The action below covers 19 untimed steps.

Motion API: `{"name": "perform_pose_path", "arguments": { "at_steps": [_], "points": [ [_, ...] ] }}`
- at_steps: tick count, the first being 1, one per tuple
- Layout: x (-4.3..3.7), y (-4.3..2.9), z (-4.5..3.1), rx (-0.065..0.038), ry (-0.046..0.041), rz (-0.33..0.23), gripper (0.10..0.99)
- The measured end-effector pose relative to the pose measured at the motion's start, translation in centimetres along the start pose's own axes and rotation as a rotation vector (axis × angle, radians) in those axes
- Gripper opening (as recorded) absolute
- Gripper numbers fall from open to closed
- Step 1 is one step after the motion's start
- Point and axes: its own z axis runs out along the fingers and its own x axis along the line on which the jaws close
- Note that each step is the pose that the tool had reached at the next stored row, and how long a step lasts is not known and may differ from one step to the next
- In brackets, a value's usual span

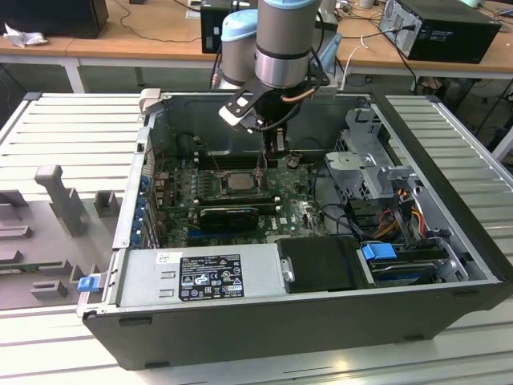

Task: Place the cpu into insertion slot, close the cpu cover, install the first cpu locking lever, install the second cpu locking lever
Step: 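Close the cpu cover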

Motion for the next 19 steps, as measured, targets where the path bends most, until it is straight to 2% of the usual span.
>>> {"name": "perform_pose_path", "arguments": {
  "at_steps": [3, 4, 10, 16, 19],
  "points": [
    [0.01, -0.55, -0.01, 0.000, 0.0000, 0.000, 0.106],
    [0.02, -0.95, 0.06, 0.000, 0.0002, 0.000, 0.106],
    [-0.02, -1.86, 1.33, 0.000, 0.0005, -0.004, 0.106],
    [-0.01, -3.80, 1.68, 0.001, 0.0035, -0.009, 0.106],
    [0.00, -4.43, 1.71, 0.001, 0.0043, -0.010, 0.106]
  ]
}}
